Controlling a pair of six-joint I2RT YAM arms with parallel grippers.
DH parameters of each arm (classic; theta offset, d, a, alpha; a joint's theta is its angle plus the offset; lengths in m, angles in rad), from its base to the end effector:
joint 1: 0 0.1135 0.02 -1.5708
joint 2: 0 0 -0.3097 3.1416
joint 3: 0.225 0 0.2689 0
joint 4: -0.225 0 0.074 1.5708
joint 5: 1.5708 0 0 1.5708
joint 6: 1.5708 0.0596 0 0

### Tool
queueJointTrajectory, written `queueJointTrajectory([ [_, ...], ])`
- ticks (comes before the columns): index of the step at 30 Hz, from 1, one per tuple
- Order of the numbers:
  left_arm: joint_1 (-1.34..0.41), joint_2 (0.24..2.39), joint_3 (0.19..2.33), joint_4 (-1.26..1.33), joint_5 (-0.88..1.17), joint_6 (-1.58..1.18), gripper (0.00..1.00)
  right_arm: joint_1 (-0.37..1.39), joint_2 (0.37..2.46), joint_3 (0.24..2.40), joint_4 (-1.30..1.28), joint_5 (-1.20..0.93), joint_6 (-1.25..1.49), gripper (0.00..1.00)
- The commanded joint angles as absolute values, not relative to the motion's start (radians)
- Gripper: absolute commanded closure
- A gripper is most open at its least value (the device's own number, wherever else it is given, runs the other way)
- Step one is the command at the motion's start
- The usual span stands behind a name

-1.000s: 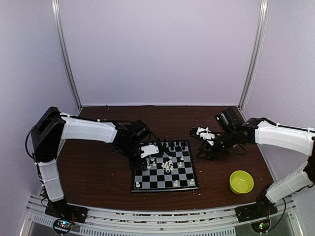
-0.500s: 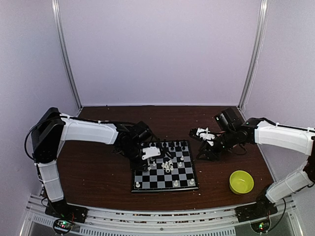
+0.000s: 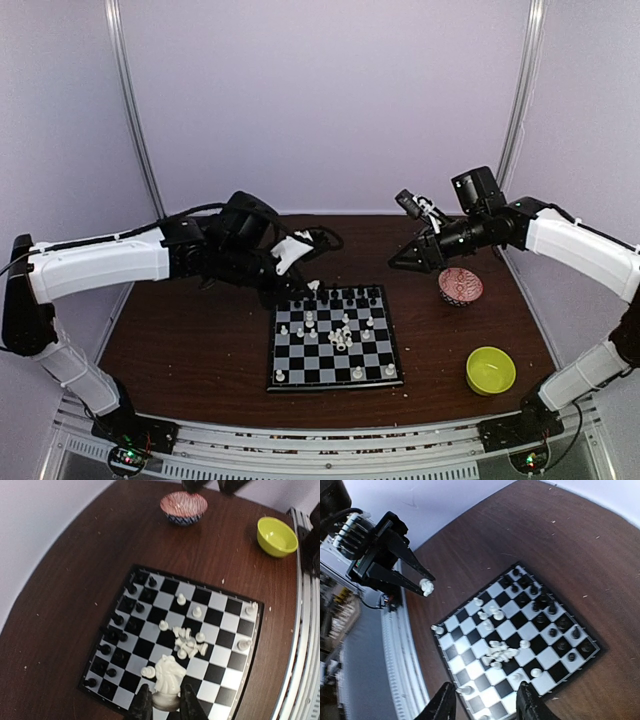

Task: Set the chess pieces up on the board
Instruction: Pick up the knight from the chessboard, then pass from the left arm to the right

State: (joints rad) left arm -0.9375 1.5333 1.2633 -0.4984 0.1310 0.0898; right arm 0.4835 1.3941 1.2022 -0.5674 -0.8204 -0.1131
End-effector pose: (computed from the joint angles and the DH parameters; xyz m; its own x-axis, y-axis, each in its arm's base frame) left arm 0.2143 -0.3050 0.3184 -0.3330 0.6038 -0.7243 0.8882 0.4587 -0.0259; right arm 0.2608 0.1862 0.3484 -0.5168 -0.3583 -0.7775 -0.8505 0.3187 0.4184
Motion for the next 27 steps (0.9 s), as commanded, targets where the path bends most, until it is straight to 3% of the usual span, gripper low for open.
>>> queueJointTrajectory([
  [1, -0.968, 1.500, 1.249, -0.266, 0.052, -0.056, 0.86, 0.486, 1.492, 1.269, -0.559, -1.071, 0.154, 0.58],
  [8, -1.014, 1.552, 1.318, -0.228, 0.011, -0.066, 0.86, 0.545, 1.595, 1.343, -0.344, -1.156, 0.413, 0.56],
  [17, -1.032, 1.576, 1.335, -0.207, 0.017, -0.072, 0.86, 0.613, 1.660, 1.358, -0.278, -1.168, 0.475, 0.60],
  [22, -1.038, 1.581, 1.333, -0.199, 0.017, -0.076, 0.86, 0.620, 1.669, 1.348, -0.232, -1.183, 0.510, 0.67],
  [27, -1.040, 1.591, 1.335, -0.199, 0.011, -0.074, 0.86, 0.622, 1.672, 1.317, -0.150, -1.201, 0.573, 0.82],
])
